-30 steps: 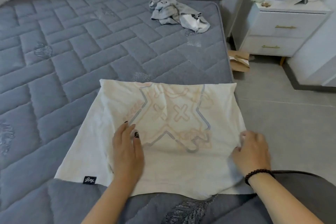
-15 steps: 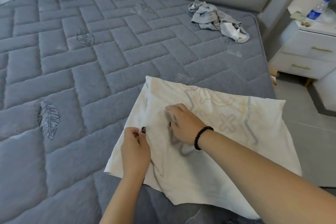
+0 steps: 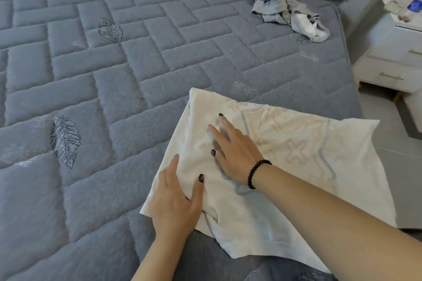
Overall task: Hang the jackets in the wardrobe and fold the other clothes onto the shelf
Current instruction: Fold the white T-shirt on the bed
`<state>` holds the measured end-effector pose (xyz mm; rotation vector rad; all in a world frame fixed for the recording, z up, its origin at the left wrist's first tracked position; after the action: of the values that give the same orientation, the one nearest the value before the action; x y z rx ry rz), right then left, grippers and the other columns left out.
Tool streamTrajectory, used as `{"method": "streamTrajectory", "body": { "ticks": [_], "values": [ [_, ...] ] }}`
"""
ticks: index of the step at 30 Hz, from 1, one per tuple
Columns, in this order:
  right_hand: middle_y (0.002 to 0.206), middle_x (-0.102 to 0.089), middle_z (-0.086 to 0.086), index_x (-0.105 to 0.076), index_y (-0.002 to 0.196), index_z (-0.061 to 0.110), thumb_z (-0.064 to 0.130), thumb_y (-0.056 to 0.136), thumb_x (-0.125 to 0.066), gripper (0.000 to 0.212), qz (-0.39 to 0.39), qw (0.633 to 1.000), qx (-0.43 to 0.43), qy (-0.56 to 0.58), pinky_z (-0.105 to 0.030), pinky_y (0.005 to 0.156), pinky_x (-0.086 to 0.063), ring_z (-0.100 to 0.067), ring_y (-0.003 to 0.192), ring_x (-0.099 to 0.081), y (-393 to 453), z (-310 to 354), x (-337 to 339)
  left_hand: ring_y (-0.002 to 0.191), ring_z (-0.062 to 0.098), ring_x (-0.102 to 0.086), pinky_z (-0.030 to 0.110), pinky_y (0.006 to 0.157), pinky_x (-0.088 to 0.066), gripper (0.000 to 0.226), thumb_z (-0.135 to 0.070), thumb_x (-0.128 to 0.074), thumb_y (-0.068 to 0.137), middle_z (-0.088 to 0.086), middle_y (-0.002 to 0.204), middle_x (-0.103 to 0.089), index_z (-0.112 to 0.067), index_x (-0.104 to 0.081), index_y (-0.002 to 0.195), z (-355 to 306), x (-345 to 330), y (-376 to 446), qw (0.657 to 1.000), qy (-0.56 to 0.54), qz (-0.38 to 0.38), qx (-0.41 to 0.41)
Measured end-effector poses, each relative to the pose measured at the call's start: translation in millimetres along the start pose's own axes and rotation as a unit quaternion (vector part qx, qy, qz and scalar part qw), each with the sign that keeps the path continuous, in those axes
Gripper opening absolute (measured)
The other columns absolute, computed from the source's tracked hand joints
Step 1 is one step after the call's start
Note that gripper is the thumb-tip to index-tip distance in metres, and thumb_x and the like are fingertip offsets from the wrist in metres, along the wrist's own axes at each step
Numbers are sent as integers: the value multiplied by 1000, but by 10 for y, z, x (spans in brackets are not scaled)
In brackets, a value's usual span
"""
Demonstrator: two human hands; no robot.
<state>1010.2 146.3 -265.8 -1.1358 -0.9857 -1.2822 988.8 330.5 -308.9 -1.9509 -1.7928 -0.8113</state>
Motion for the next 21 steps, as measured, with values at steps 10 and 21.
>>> {"method": "streamTrajectory", "body": {
  "ticks": [10,21],
  "values": [
    [151,37,1,32,141,34,64,90,2,66,79,992,-100,-6,-40,116,18,-17,141,32,-1513,-595,-457,111,30,-54,42,89,-47,49,-26,-59,92,10,129,-52,-18,-43,138,-34,-4,-6,999,45,-6,14],
    [153,-15,-11,-24,144,18,22,89,-49,61,-87,840,-509,167,-40,112,-22,-30,138,-18,-2469,-1505,68,108,26,-59,42,87,-51,29,-20,-59,90,5,116,-62,-12,-66,117,-1410,-864,-1043,880,55,281,-379]
  ]
}}
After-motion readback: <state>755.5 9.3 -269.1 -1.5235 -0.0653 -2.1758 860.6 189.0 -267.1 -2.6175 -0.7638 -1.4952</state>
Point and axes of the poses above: each hand's wrist, its own y-axis towards the middle knuckle, its own x-axis out of the back of the hand, z = x × y, the point moved 1 cm from there along y, towards the middle knuckle
